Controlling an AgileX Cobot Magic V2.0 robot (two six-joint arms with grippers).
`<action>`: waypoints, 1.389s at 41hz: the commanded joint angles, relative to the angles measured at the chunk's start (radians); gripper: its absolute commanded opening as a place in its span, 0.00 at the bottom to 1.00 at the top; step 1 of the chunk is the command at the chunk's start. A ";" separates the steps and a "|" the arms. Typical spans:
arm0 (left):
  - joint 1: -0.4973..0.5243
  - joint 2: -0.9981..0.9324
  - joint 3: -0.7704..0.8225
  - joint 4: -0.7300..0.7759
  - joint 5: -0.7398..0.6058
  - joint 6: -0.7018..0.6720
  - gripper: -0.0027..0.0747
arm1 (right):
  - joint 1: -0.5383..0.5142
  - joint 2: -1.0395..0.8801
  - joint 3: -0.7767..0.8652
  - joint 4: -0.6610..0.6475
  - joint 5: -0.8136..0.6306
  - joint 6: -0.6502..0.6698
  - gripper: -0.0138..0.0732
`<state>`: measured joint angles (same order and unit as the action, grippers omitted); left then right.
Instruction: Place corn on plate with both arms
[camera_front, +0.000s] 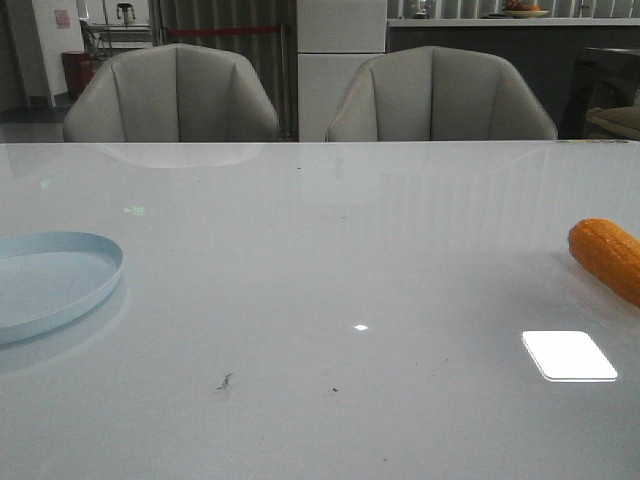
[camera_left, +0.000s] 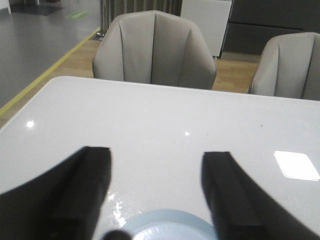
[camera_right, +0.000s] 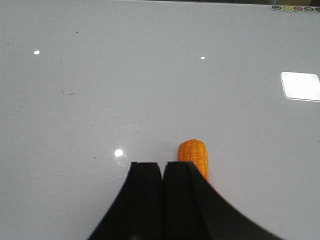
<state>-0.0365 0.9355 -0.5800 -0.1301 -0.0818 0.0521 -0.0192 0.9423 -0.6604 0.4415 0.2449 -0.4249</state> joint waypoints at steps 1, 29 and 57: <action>-0.010 0.010 -0.037 -0.017 -0.072 -0.006 0.90 | 0.000 -0.009 -0.038 0.001 -0.065 -0.008 0.35; 0.037 0.268 -0.228 -0.042 0.332 -0.006 0.71 | 0.000 -0.009 -0.038 0.055 -0.046 -0.007 0.84; 0.193 0.870 -0.609 -0.068 0.743 -0.006 0.69 | 0.000 -0.009 -0.038 0.080 0.023 -0.007 0.84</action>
<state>0.1565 1.8090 -1.1442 -0.1837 0.6769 0.0521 -0.0192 0.9423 -0.6604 0.5037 0.3171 -0.4261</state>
